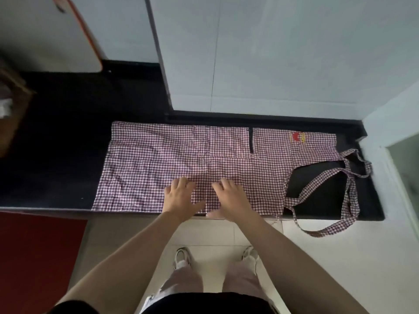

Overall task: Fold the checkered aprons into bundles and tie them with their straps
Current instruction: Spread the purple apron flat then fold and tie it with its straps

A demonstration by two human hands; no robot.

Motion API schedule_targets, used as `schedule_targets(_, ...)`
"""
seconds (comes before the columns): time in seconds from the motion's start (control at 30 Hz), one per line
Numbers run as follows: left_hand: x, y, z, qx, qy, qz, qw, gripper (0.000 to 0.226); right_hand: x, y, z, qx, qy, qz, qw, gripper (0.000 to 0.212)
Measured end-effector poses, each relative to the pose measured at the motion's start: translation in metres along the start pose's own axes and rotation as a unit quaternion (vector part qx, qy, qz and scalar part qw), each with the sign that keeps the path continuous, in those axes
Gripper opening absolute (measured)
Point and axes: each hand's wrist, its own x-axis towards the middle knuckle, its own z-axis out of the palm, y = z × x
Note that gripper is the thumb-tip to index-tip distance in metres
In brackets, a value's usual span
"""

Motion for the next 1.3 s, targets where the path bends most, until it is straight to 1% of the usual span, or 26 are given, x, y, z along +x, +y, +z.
schedule_targets(0.03,-0.004,-0.008,0.000,0.019,-0.029,0.003,0.999,0.074,-0.002,-0.006,0.005,-0.017,-0.008,0.012,1.000,0.088)
schedule_targets(0.07,-0.008,-0.015,0.000,0.046,-0.058,0.013,0.997,0.084,-0.005,-0.014,0.009,-0.034,-0.007,0.025,0.999,0.087)
schedule_targets(0.1,-0.012,-0.020,0.001,0.074,-0.080,0.024,0.994,0.090,-0.006,-0.021,0.014,-0.048,0.000,0.039,0.998,0.083)
schedule_targets(0.17,-0.016,-0.024,0.004,0.124,-0.093,0.038,0.987,0.093,-0.008,-0.027,0.022,-0.059,0.019,0.060,0.996,0.074)
schedule_targets(0.23,-0.019,-0.025,0.005,0.146,-0.083,0.044,0.985,0.090,-0.010,-0.032,0.026,-0.057,0.027,0.078,0.995,0.066)
schedule_targets(0.3,-0.022,-0.024,0.006,0.144,-0.072,0.053,0.986,0.084,-0.012,-0.035,0.026,-0.061,0.030,0.087,0.994,0.060)
schedule_targets(0.4,-0.027,-0.026,0.006,0.128,-0.066,0.074,0.987,0.078,-0.014,-0.036,0.025,-0.050,0.016,0.079,0.996,0.060)
schedule_targets(0.47,-0.026,-0.029,0.005,0.109,-0.067,0.080,0.989,0.075,-0.015,-0.035,0.023,-0.041,0.013,0.071,0.997,0.058)
schedule_targets(0.57,-0.023,-0.030,-0.002,0.071,-0.066,0.083,0.992,0.064,-0.013,-0.031,0.018,-0.018,0.021,0.066,0.997,0.053)
schedule_targets(0.7,-0.017,-0.037,-0.011,0.023,-0.046,0.087,0.995,0.049,-0.009,-0.027,0.003,-0.015,0.000,0.068,0.998,0.050)
schedule_targets(0.77,-0.013,-0.042,-0.023,0.019,-0.072,0.066,0.995,0.035,-0.002,-0.023,-0.009,-0.020,-0.028,0.094,0.995,0.045)
schedule_targets(0.83,-0.006,-0.046,-0.040,0.041,-0.126,0.030,0.991,0.028,0.008,-0.012,-0.022,-0.048,-0.083,0.122,0.988,0.038)
schedule_targets(0.87,-0.003,-0.047,-0.046,0.071,-0.156,0.012,0.985,0.028,0.010,-0.004,-0.024,-0.081,-0.108,0.124,0.983,0.036)
schedule_targets(0.9,0.001,-0.051,-0.060,0.107,-0.172,-0.003,0.979,0.030,0.016,0.002,-0.034,-0.116,-0.116,0.121,0.979,0.035)
schedule_targets(0.97,0.010,-0.059,-0.073,0.167,-0.207,-0.029,0.963,0.032,0.020,0.013,-0.043,-0.113,-0.132,0.157,0.972,0.036)
schedule_targets(1.03,0.020,-0.070,-0.095,0.197,-0.222,-0.060,0.953,0.033,0.022,0.018,-0.069,-0.097,-0.128,0.190,0.969,0.032)
schedule_targets(1.07,0.028,-0.073,-0.108,0.201,-0.220,-0.076,0.952,0.033,0.025,0.017,-0.084,-0.073,-0.110,0.223,0.966,0.030)
schedule_targets(1.13,0.046,-0.077,-0.129,0.186,-0.193,-0.108,0.957,0.033,0.034,0.024,-0.103,-0.081,-0.070,0.239,0.965,0.027)
schedule_targets(1.2,0.066,-0.076,-0.145,0.161,-0.137,-0.128,0.969,0.031,0.045,0.031,-0.119,-0.070,-0.023,0.267,0.961,0.026)
schedule_targets(1.3,0.094,-0.069,-0.160,0.133,-0.052,-0.154,0.978,0.027,0.073,0.050,-0.132,-0.066,0.053,0.260,0.962,0.021)
